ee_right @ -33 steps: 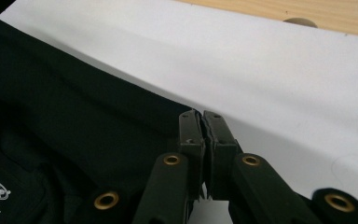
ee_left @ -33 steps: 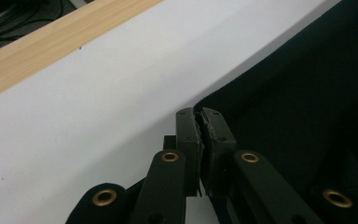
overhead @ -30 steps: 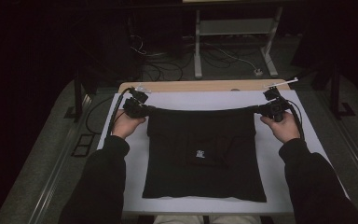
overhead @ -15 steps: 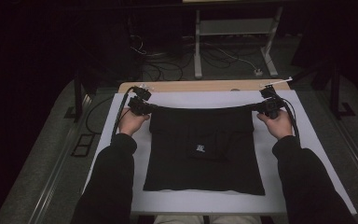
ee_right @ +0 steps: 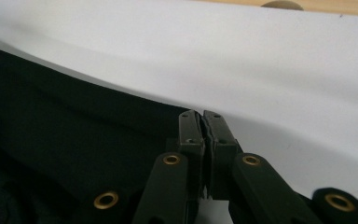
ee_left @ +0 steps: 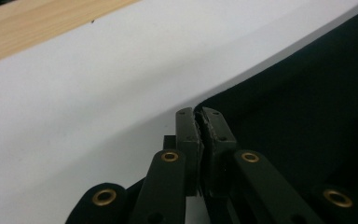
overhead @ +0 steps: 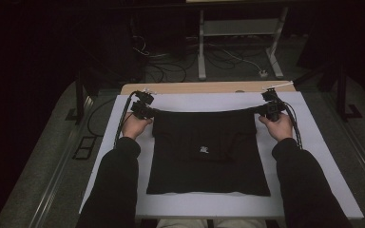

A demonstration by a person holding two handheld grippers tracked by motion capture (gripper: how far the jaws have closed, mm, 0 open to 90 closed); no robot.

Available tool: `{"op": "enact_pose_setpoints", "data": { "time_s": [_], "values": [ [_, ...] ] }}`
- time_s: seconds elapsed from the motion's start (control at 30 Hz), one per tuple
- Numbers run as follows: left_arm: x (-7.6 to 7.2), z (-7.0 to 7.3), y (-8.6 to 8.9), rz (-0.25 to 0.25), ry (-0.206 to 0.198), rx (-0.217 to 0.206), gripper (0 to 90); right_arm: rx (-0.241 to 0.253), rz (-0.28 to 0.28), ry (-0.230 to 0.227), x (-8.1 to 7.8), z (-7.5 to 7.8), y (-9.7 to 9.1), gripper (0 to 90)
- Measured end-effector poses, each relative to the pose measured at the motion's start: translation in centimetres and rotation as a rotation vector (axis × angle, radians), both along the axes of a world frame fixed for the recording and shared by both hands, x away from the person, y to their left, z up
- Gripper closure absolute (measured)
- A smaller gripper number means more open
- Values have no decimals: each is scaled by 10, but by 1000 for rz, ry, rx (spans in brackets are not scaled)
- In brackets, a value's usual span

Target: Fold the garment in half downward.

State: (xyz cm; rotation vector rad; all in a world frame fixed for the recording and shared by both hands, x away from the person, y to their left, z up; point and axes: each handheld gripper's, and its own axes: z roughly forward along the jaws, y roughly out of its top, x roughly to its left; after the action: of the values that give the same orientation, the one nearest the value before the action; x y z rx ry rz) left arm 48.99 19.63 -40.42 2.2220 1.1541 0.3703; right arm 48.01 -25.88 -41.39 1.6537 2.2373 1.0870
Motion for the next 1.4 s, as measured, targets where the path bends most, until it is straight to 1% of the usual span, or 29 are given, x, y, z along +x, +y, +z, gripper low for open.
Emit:
{"op": "enact_pose_setpoints", "data": {
  "time_s": [0.07, 0.17, 0.2, 0.27, 0.33, 0.37, 0.4, 0.43, 0.47, 0.5, 0.53, 0.57, 0.63, 0.67, 0.7, 0.77, 0.8, 0.87, 0.9, 0.93, 0.97, 1.0, 1.07, 1.13, 1.17, 1.2, 1.27, 1.4],
  "values": [
    [1, -2, -1, 8, 2, 4, 847, -3, -2, 2, 2, -3, 1, 855],
    [1, -3, -1, -2, 6, 2, 846, -2, -10, 15, 3, -6, 1, 855],
    [1, -3, 0, -5, 7, -7, 846, 0, -9, 17, 3, -7, 1, 855],
    [2, -4, 3, -6, 32, -26, 844, 1, -6, 26, 3, -9, 1, 854],
    [2, -5, 5, 1, 48, -46, 830, 6, -2, 34, 3, -10, 1, 850],
    [1, -6, 6, 9, 51, -65, 812, 14, -2, 37, 3, -10, 0, 847],
    [1, -6, 7, 19, 53, -71, 772, 34, -4, 42, 3, -10, 0, 843],
    [1, -6, 7, 33, 59, -77, 716, 47, -4, 45, 3, -10, -1, 837],
    [2, -6, 9, 44, 76, -96, 662, 53, -1, 48, 3, -10, -1, 823],
    [2, -6, 11, 41, 92, -119, 628, 45, 10, 50, 2, -9, 0, 783],
    [1, -5, 14, 23, 107, -152, 582, 27, 9, 45, 0, -8, 1, 738],
    [0, -4, 16, 16, 114, -174, 549, 17, 4, 34, -2, -6, 2, 688],
    [-3, -1, 19, 9, 119, -199, 469, 39, 7, 34, -6, -4, 3, 610],
    [-5, -1, 20, 5, 119, -224, 429, 32, 9, 36, -7, -3, 4, 574],
    [-6, -1, 20, -3, 122, -238, 394, 24, 19, 34, -9, -2, 5, 541],
    [-10, 1, 21, -23, 117, -241, 329, 17, 26, 19, -12, -1, 6, 475],
    [-12, 1, 20, -25, 111, -238, 283, 25, 32, 10, -13, 0, 7, 438],
    [-14, 3, 19, -36, 99, -216, 171, 45, 37, -10, -16, 2, 8, 373],
    [-16, 4, 18, -36, 94, -228, 150, 57, 41, -13, -16, 3, 8, 358],
    [-16, 4, 17, -42, 96, -255, 128, 70, 50, -18, -17, 4, 9, 321],
    [-17, 5, 17, -48, 100, -266, 103, 76, 58, -23, -19, 6, 10, 266],
    [-17, 6, 16, -52, 103, -283, 66, 74, 60, -30, -19, 7, 11, 231],
    [-18, 8, 13, -59, 96, -287, 0, 81, 73, -46, -22, 12, 12, 155],
    [-20, 11, 11, -60, 83, -298, 0, 90, 82, -54, -24, 15, 13, 99],
    [-21, 12, 11, -66, 80, -309, 0, 95, 86, -51, -25, 17, 13, 49],
    [-22, 13, 9, -63, 76, -333, 0, 96, 87, -49, -27, 19, 13, 7],
    [-24, 17, 6, -75, 66, -350, 0, 100, 100, -59, -30, 23, 13, 0],
    [-30, 26, 0, -89, 39, -364, 0, 112, 122, -77, -38, 31, 10, 0]
  ]
}}
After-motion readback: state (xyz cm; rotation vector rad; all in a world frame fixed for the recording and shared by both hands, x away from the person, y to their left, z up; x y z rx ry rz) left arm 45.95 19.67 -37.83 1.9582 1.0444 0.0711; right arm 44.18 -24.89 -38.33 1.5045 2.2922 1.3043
